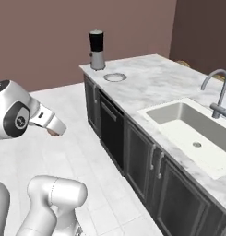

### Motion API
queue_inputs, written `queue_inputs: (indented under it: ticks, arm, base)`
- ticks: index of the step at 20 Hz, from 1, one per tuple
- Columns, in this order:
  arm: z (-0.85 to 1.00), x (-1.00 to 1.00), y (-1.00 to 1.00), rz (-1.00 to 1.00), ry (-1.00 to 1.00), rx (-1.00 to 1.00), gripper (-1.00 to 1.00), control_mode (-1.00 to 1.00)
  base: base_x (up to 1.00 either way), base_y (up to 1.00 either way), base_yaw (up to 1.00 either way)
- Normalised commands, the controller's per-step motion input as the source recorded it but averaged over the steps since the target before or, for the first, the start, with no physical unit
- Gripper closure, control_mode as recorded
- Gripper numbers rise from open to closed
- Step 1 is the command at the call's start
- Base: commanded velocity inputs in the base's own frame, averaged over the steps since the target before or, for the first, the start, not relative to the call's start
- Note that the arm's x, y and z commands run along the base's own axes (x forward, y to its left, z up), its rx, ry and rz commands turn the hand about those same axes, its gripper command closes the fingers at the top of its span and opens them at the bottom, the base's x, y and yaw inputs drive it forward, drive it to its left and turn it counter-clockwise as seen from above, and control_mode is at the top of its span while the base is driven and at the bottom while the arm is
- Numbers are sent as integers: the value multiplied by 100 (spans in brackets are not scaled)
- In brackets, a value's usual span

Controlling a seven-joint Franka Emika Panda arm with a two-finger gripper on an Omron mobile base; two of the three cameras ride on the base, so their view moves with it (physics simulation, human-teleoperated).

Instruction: Pick the banana and tangerine from the fridge and place them on the plate next to the blender to make a fruit smoothie.

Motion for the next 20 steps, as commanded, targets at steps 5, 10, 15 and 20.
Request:
queue_inputs:
  ticks: [5, 10, 15, 20]
  arm:
    - [0, 0, 0, 0, 0, 0, 100, 100]
    - [0, 0, 0, 0, 0, 0, 100, 100]
    - [0, 0, 0, 0, 0, 0, 100, 100]
    - [0, 0, 0, 0, 0, 0, 100, 100]
  base:
    - [100, 88, -41]
    - [100, 100, -43]
    - [100, 100, -45]
    - [100, 100, -44]
